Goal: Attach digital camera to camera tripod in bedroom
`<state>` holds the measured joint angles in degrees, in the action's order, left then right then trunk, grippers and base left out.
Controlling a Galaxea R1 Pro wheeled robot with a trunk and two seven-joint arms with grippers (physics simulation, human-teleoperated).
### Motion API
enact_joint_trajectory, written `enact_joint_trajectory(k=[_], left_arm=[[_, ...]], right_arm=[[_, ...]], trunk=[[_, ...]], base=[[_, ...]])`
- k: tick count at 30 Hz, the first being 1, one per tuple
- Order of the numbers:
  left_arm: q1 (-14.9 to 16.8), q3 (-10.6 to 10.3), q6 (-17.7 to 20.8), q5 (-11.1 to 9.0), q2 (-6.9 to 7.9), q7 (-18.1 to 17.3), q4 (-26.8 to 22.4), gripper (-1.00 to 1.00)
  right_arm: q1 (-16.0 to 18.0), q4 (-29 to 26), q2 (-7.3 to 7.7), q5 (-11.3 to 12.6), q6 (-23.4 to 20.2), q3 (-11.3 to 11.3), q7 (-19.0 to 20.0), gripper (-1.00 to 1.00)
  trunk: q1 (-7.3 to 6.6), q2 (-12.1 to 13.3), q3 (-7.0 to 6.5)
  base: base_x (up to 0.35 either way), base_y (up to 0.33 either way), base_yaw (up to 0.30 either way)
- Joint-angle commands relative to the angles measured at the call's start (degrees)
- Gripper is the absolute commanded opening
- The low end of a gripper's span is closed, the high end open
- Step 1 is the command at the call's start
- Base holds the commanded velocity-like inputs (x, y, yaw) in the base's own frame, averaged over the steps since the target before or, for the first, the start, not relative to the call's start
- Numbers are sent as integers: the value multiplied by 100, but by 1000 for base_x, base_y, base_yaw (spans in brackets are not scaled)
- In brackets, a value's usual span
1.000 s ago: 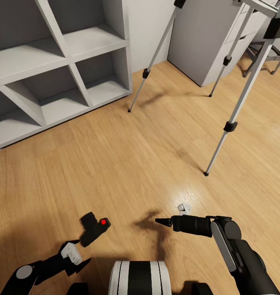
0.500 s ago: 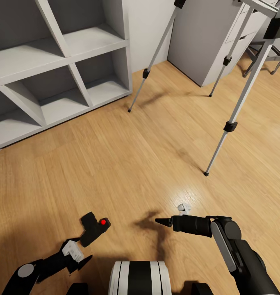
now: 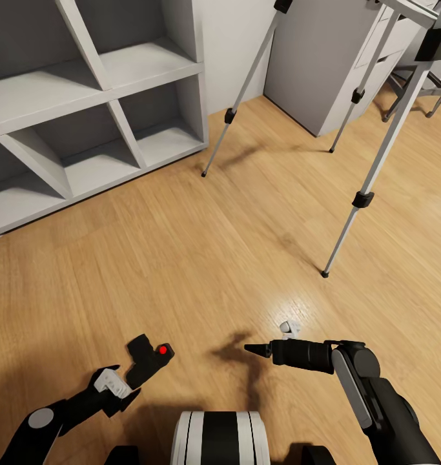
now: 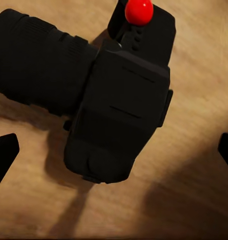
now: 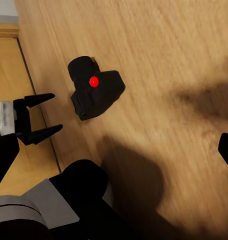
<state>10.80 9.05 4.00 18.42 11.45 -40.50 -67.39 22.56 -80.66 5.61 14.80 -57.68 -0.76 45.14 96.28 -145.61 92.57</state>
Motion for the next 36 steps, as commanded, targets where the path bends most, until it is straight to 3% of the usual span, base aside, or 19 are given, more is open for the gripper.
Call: enact_joint_trajectory(k=[1, 12, 18, 26, 36], left_arm=[[1, 9, 53, 13, -2, -30, -14, 100], [3, 9, 105, 8, -9, -1, -5, 100], [149, 38, 108, 42, -199, -23, 51, 100], [-6, 4, 110, 41, 54, -4, 209, 100], [-25, -4, 57, 30, 94, -15, 286, 100]], right_arm=[[3, -3, 3, -2, -24, -3, 13, 100], [3, -3, 4, -3, -24, -3, 13, 100], [3, 5, -2, -1, -23, 14, -4, 100], [3, 1, -8, -17, -16, 5, -12, 100], [3, -6, -7, -48, -22, -1, 19, 100]], trunk=[[-1, -1, 3], [-1, -1, 3], [-1, -1, 3], [-1, -1, 3], [-1, -1, 3]], base=[[0, 0, 0], [0, 0, 0], [0, 0, 0], [0, 0, 0], [0, 0, 0]])
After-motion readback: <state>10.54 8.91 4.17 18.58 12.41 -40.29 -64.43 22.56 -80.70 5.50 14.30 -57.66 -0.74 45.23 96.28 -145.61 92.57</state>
